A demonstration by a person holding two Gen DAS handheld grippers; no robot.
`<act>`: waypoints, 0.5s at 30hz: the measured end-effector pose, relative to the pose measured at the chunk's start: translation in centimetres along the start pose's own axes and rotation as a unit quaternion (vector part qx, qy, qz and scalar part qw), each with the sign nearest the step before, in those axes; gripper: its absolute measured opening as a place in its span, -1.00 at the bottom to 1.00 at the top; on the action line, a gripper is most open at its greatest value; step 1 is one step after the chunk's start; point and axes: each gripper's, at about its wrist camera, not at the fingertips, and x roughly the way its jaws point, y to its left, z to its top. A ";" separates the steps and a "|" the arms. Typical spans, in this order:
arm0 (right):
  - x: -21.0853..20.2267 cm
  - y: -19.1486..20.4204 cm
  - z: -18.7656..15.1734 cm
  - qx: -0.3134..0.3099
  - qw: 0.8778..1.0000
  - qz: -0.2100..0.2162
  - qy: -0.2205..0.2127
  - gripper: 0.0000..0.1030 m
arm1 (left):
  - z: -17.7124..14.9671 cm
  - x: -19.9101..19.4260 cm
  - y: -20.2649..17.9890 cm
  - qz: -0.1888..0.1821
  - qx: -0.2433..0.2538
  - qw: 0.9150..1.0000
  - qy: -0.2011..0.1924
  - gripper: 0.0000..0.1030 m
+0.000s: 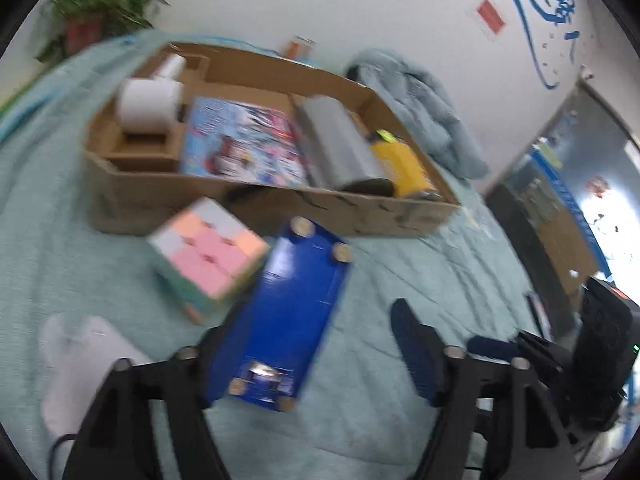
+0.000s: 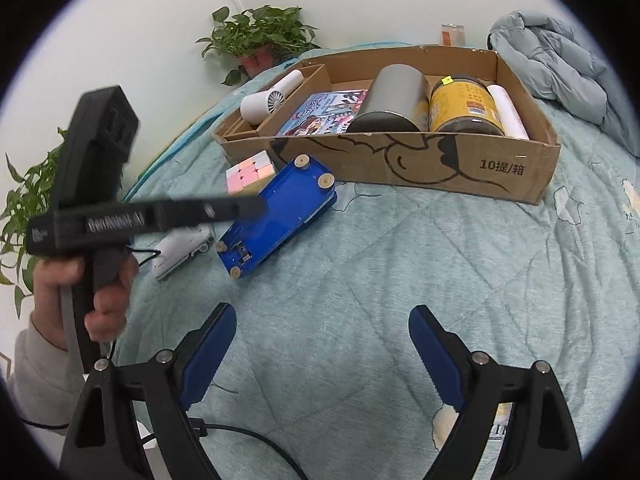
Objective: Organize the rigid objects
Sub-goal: 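Move both grippers to the blue stapler and close them on it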
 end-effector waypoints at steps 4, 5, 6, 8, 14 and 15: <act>1.3 0.7 -0.1 -0.003 1.000 0.018 0.016 0.72 | -0.3 2.6 1.8 0.020 -0.017 0.997 0.066 -0.01; 1.4 1.1 -0.1 -0.009 1.000 0.021 0.016 0.72 | -0.5 3.1 1.8 0.017 -0.018 0.997 0.075 -0.06; 1.3 1.6 0.0 -0.019 0.999 0.021 0.015 0.72 | -0.7 3.4 1.5 0.012 -0.015 0.997 0.077 -0.09; 1.1 2.4 0.0 -0.038 0.999 0.019 0.011 0.72 | -1.0 3.6 0.6 -0.013 -0.006 0.997 0.077 -0.10; 0.4 3.4 -0.7 -0.082 0.996 0.014 0.016 0.72 | -1.3 4.2 -3.2 -0.129 0.024 0.989 0.072 -0.14; 0.3 3.3 -0.8 -0.087 0.996 0.006 0.015 0.72 | -1.1 4.0 -3.3 -0.137 0.021 0.988 0.066 -0.12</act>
